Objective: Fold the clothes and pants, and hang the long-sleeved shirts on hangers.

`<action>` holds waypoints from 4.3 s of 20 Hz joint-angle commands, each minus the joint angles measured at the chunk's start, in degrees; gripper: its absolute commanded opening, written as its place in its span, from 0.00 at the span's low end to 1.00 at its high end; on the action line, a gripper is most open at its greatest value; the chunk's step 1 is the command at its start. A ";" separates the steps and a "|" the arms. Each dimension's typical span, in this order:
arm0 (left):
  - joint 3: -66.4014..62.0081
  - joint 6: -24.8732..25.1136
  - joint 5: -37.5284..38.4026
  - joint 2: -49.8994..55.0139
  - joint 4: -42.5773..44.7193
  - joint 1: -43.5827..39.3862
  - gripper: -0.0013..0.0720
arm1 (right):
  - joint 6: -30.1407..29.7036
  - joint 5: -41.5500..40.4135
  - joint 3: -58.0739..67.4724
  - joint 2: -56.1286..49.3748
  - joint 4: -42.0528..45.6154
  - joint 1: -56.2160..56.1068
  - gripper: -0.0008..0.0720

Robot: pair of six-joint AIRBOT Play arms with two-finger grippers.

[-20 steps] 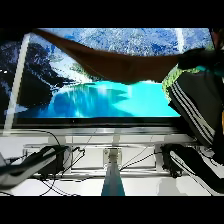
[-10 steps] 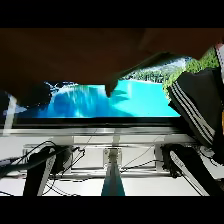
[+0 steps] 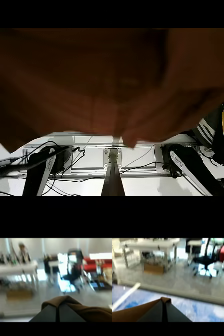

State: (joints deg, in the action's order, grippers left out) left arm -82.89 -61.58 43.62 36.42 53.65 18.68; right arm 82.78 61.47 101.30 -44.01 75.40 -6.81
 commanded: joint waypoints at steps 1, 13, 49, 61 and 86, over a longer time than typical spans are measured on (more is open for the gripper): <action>4.11 -2.34 12.11 10.88 0.59 0.00 0.03 | 0.07 6.36 -2.10 -11.50 0.11 -0.02 0.03; 7.72 1.14 0.11 57.24 0.81 -2.71 0.03 | 0.09 -10.58 -7.43 -54.23 1.38 0.02 0.03; 7.87 -6.14 43.91 31.85 17.84 11.74 0.65 | 12.55 6.93 -75.10 1.11 -9.94 5.27 0.53; 29.92 -8.09 38.66 30.64 13.77 14.38 0.65 | 3.82 -6.49 -87.60 -8.98 -32.22 5.25 0.55; 50.27 -0.50 23.12 32.04 10.34 20.31 0.65 | -5.05 -2.82 -68.50 -6.05 -15.54 -2.51 0.03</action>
State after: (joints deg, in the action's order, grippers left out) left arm -36.36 -63.29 71.48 67.61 64.66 38.92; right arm 77.65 58.67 32.42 -50.24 60.38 -9.28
